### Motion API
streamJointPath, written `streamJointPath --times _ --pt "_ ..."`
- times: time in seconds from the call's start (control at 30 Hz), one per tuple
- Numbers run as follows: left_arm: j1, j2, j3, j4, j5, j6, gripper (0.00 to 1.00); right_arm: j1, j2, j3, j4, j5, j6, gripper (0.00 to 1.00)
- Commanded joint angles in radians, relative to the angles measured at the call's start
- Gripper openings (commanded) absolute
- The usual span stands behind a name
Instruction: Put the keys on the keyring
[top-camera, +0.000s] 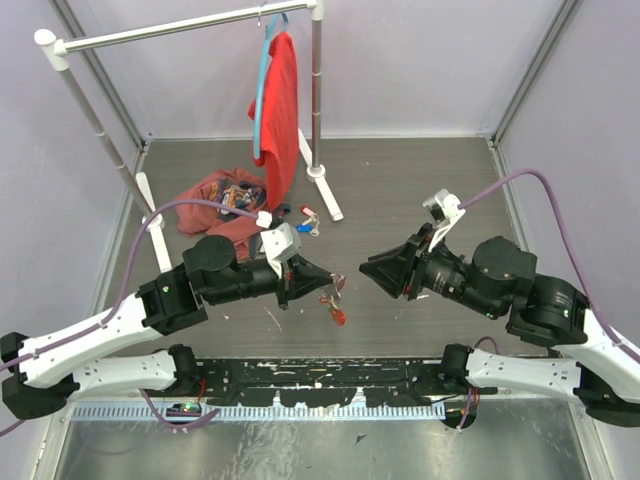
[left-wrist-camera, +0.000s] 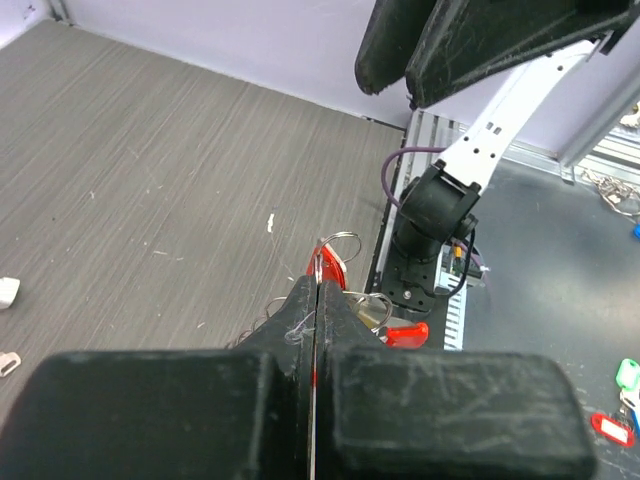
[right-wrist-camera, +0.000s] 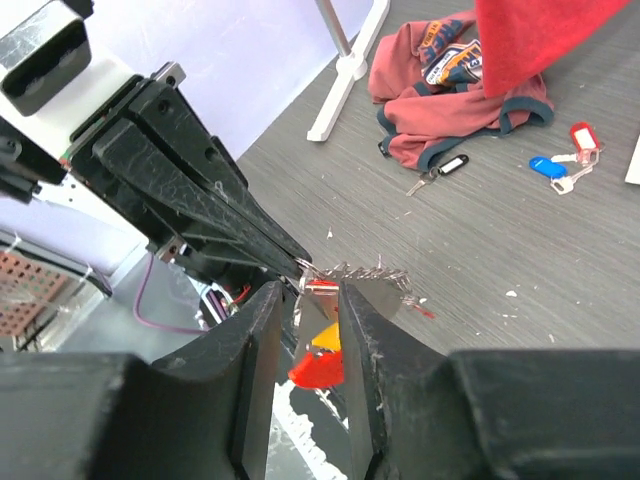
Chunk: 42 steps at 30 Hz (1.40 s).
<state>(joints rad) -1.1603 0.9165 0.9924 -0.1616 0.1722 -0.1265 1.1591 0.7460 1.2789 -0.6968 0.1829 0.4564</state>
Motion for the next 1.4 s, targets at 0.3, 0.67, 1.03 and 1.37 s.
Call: streamJointPath --times 0.3,0.67,1.03,1.37 --pt "-0.002 0.016 0.045 0.013 -0.118 -0.03 0.0 0.004 0.145 0.051 0.016 0.048 0.115 0.34" --pt "-0.002 0.008 0.043 0.013 -0.115 -0.021 0.0 0.004 0.191 0.075 -0.044 0.047 0.1 0.29" --pt "-0.002 -0.001 0.04 0.014 -0.111 -0.019 0.0 0.004 0.21 0.073 -0.053 0.043 0.096 0.18" --pt "-0.003 -0.011 0.027 0.029 -0.101 -0.019 0.0 0.004 0.18 0.057 -0.052 0.071 0.109 0.01"
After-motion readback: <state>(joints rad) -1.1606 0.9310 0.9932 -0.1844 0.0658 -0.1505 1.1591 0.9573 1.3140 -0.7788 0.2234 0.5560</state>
